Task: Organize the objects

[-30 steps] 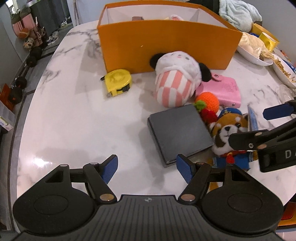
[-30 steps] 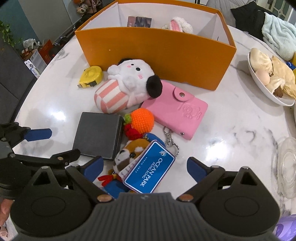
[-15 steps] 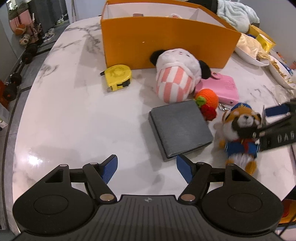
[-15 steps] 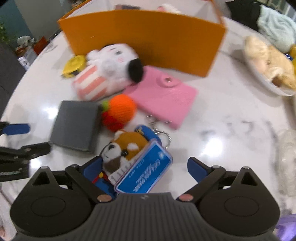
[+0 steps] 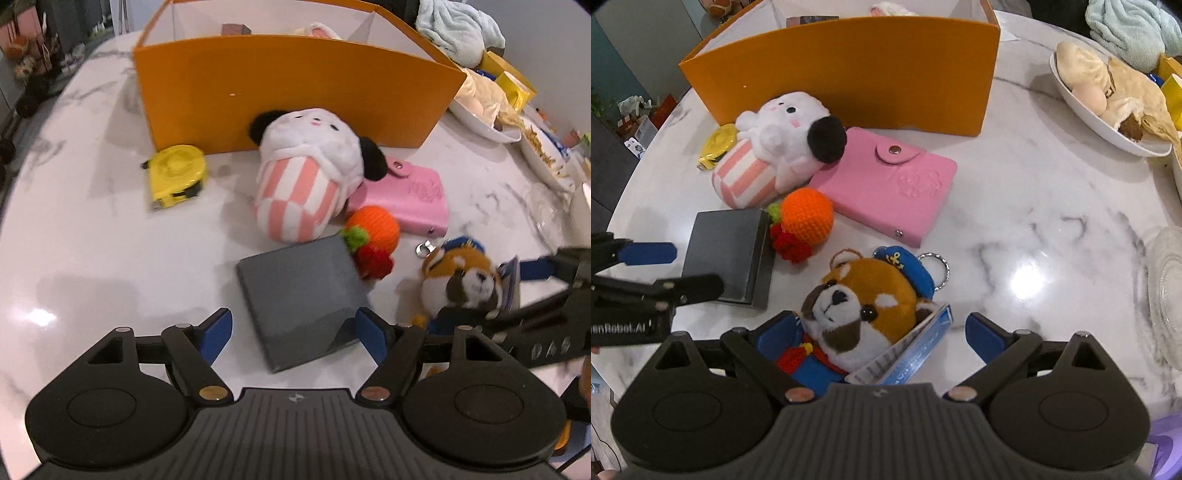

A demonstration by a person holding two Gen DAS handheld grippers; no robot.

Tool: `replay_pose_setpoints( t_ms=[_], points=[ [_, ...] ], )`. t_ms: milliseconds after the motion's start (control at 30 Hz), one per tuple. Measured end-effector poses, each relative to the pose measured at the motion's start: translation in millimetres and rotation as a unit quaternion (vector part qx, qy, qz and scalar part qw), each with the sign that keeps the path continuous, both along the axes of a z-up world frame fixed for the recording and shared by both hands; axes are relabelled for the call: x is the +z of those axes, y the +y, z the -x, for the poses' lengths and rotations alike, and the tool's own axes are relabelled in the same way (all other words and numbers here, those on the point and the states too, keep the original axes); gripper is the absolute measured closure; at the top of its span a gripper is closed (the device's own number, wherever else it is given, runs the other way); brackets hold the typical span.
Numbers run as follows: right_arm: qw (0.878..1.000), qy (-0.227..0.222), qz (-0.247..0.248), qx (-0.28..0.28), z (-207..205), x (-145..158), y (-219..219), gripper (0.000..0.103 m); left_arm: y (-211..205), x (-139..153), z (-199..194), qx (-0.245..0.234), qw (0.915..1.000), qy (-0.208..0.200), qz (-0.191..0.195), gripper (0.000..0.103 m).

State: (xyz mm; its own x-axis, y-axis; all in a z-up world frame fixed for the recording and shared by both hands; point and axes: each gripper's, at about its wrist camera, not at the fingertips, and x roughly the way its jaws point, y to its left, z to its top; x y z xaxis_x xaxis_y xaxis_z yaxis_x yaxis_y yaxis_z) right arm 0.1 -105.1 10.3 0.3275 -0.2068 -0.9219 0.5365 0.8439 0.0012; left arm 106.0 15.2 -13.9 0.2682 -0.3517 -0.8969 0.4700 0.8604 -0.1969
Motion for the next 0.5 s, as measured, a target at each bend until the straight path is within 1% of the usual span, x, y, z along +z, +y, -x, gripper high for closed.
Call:
replay_pose_setpoints(
  t_ms=[33, 67, 233, 367, 500],
  points=[
    [1.000, 0.000, -0.001, 0.000, -0.4, -1.3, -1.3, 0.005, -2.9, -1.2, -2.1, 0.003, 1.0000, 0.004, 0.003, 0.016],
    [1.000, 0.001, -0.003, 0.000, -0.6, -1.8, -2.1, 0.005, -5.7, -2.2, -3.5, 0.007, 0.9999, 0.007, 0.007, 0.012],
    [1.000, 0.003, -0.010, 0.002, -4.0, -5.7, -5.3, 0.005, -18.6, -11.3, -6.1, 0.014, 0.9999, 0.003, -0.004, 0.010],
    [1.000, 0.007, -0.008, 0.008, -8.3, -9.9, -4.2, 0.005, -16.7, -20.6, -8.8, 0.023, 0.9996, 0.016, 0.002, 0.007],
    [1.000, 0.006, -0.010, 0.012, -10.0, -13.4, -1.1, 0.005, -15.2, -21.3, -4.8, 0.017, 0.9998, -0.007, -0.012, 0.006]
  ],
)
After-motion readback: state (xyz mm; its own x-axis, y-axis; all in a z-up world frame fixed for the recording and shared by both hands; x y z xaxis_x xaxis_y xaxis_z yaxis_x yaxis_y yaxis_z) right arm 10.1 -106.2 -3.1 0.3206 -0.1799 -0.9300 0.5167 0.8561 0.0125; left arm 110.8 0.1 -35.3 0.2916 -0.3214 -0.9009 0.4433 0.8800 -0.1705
